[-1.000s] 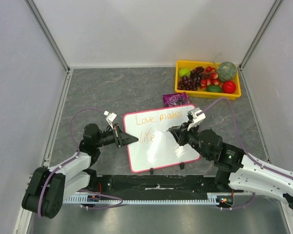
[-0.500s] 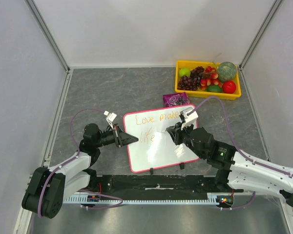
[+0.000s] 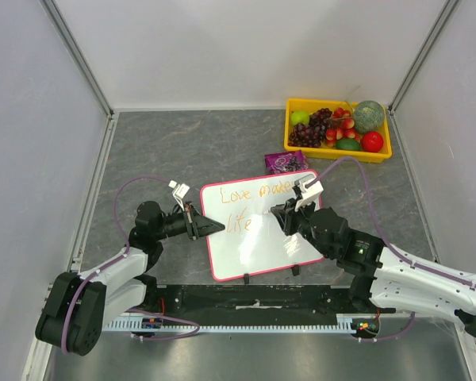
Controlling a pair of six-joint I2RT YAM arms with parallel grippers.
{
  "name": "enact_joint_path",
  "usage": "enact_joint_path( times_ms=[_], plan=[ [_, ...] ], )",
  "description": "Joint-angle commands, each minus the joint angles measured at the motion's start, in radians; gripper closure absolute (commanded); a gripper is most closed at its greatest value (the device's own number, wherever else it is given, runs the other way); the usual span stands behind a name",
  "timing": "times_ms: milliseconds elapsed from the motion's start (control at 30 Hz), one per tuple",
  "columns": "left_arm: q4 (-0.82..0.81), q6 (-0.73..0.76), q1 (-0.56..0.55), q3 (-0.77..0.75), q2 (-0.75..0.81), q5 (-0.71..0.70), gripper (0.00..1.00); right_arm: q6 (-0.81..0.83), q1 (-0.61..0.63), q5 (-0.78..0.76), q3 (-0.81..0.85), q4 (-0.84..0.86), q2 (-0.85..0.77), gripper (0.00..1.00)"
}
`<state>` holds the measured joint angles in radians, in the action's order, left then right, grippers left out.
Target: Write a sentence on the whiteboard
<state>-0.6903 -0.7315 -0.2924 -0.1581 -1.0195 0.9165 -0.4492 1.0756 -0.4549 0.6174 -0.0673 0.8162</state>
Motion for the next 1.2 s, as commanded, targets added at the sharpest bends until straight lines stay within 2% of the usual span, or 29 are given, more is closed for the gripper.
enact_joint_path(
  times_ms=[0,433,1167],
  plan=[
    [0.066,0.182,-0.005,0.005,-0.019,-0.07,0.98,0.0,0.0,-0.03,-0.011,0.026,-0.012,1.0],
    [0.066,0.182,-0.005,0.003,-0.019,-0.068,0.98,-0.013,-0.002,-0.041,-0.036,0.014,0.008,1.0],
    [0.064,0.184,-0.005,0.003,-0.022,-0.07,0.98,-0.057,-0.002,0.045,-0.096,-0.06,-0.048,1.0]
  ],
)
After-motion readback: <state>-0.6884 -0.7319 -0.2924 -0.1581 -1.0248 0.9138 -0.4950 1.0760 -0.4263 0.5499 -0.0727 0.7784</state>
